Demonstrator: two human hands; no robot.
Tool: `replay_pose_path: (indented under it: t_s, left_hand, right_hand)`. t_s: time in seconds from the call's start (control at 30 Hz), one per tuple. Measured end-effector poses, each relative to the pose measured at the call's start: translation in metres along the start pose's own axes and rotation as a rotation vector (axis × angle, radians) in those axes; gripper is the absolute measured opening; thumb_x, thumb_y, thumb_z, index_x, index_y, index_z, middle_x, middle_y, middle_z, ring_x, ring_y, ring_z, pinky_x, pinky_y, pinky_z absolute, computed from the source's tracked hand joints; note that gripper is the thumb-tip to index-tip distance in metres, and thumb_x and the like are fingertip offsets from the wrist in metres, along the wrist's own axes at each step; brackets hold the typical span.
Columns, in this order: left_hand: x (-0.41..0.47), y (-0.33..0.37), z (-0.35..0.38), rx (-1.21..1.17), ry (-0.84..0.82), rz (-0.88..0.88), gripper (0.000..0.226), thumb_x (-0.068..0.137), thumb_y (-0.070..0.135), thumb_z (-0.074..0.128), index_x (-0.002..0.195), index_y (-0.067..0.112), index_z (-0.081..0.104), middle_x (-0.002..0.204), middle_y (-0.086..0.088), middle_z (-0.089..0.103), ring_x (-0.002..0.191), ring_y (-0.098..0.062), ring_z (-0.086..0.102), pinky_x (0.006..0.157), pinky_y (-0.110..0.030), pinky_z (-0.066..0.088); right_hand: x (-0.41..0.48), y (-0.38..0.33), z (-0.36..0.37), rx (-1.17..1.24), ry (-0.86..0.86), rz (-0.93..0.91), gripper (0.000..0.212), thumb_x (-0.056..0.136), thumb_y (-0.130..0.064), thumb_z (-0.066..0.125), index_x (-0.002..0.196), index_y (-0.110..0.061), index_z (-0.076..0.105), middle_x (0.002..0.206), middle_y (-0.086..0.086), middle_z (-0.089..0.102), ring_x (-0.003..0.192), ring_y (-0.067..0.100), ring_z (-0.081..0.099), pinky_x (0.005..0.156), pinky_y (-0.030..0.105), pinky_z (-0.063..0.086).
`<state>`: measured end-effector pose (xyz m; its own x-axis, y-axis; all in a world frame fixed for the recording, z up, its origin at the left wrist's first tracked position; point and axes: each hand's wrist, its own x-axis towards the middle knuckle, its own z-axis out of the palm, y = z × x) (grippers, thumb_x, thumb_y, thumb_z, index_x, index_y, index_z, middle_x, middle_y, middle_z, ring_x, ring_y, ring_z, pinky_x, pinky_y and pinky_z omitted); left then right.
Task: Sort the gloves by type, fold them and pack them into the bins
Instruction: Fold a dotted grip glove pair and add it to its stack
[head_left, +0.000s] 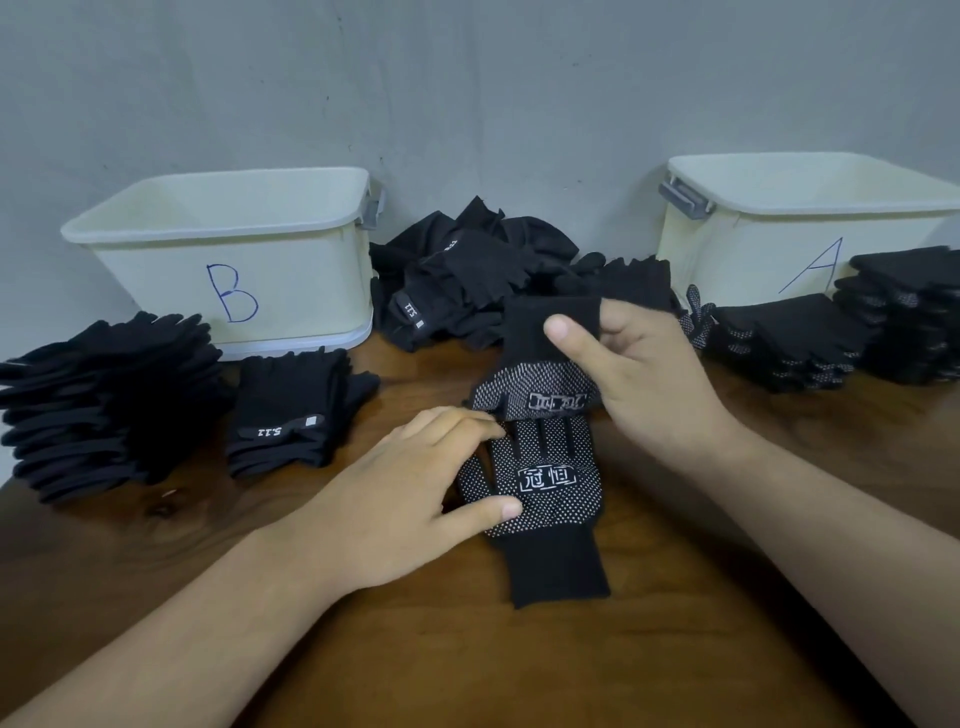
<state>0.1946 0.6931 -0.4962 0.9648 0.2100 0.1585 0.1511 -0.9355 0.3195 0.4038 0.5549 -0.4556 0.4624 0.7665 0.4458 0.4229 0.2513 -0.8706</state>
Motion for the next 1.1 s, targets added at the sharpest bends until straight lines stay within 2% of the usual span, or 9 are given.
replay_pose_path:
  t_s: [0.1,0.17,0.23,0.4,0.5,0.6,0.8,0.97,1.1]
  left_hand:
    - [-0.012,0.001,-0.002,0.078,0.085,-0.038,0.057,0.100,0.077,0.039,0.139,0.038,0.052,0.139,0.026,0.046,0.139,0.005,0.036,0.111,-0.024,0.041]
    - [-0.018,0.002,-0.005,0.059,0.126,-0.079,0.047,0.099,0.074,0.045,0.128,0.038,0.055,0.129,0.029,0.047,0.124,0.004,0.044,0.090,-0.008,0.041]
    - [-0.019,0.002,-0.005,-0.014,0.157,-0.145,0.041,0.095,0.072,0.054,0.122,0.041,0.053,0.119,0.034,0.046,0.108,0.005,0.050,0.077,-0.006,0.041]
    - [-0.016,0.001,-0.007,-0.211,0.217,-0.228,0.052,0.090,0.066,0.065,0.134,0.052,0.041,0.118,0.029,0.054,0.107,-0.003,0.061,0.090,-0.033,0.054]
    - [-0.020,0.001,-0.009,-0.250,0.183,-0.240,0.055,0.091,0.055,0.071,0.136,0.053,0.040,0.121,0.025,0.058,0.102,-0.005,0.064,0.090,-0.033,0.052]
    - [-0.024,0.003,-0.008,-0.240,0.125,-0.233,0.064,0.087,0.060,0.073,0.140,0.055,0.037,0.122,0.028,0.056,0.093,0.004,0.060,0.077,-0.021,0.045]
    - [-0.025,0.006,-0.004,-0.116,0.078,-0.232,0.086,0.072,0.089,0.060,0.145,0.061,0.024,0.127,0.041,0.040,0.101,0.007,0.055,0.081,-0.019,0.044]
    - [-0.024,0.006,-0.001,-0.083,0.091,-0.235,0.092,0.071,0.094,0.051,0.150,0.056,0.022,0.128,0.037,0.044,0.122,0.002,0.047,0.102,-0.031,0.048]
    - [-0.024,0.006,-0.002,-0.089,0.092,-0.240,0.093,0.072,0.092,0.052,0.151,0.053,0.022,0.128,0.037,0.046,0.127,0.004,0.045,0.106,-0.033,0.047]
  right_hand:
    - [-0.021,0.000,-0.006,0.024,-0.066,0.055,0.019,0.104,-0.011,0.065,0.117,-0.014,0.078,0.110,-0.006,0.081,0.106,0.009,0.076,0.088,0.018,0.055]
    - [-0.033,0.000,-0.011,0.020,-0.117,0.084,0.013,0.101,-0.007,0.069,0.109,-0.010,0.079,0.102,-0.001,0.081,0.095,0.008,0.076,0.084,0.018,0.054]
    - [-0.045,-0.001,-0.016,-0.035,-0.174,0.090,0.008,0.097,-0.006,0.074,0.101,-0.011,0.078,0.095,0.000,0.079,0.086,0.006,0.072,0.080,0.018,0.052]
    - [-0.065,-0.004,-0.018,-0.426,-0.397,0.040,0.020,0.098,-0.017,0.075,0.110,-0.033,0.075,0.101,-0.010,0.076,0.079,0.015,0.072,0.073,0.038,0.057]
    - [-0.066,-0.007,-0.015,-0.617,-0.549,-0.008,0.040,0.095,-0.016,0.069,0.128,-0.037,0.071,0.120,-0.022,0.070,0.092,-0.006,0.067,0.079,0.009,0.049]
    - [-0.066,-0.012,-0.011,-0.747,-0.651,-0.062,0.046,0.095,-0.035,0.054,0.140,-0.038,0.064,0.133,-0.027,0.062,0.120,-0.008,0.053,0.097,0.006,0.038]
    - [-0.066,-0.011,-0.007,-0.723,-0.535,-0.013,0.035,0.112,-0.043,0.042,0.142,-0.040,0.062,0.127,-0.026,0.066,0.122,-0.007,0.056,0.103,0.015,0.041]
    - [-0.065,-0.009,-0.004,-0.541,-0.290,0.014,0.034,0.112,-0.039,0.045,0.140,-0.036,0.063,0.121,-0.018,0.072,0.116,0.004,0.066,0.097,0.028,0.051]
    - [-0.068,-0.013,-0.002,-0.551,-0.351,-0.070,0.035,0.113,-0.030,0.048,0.145,-0.032,0.062,0.136,-0.025,0.065,0.131,-0.003,0.058,0.107,0.015,0.043]
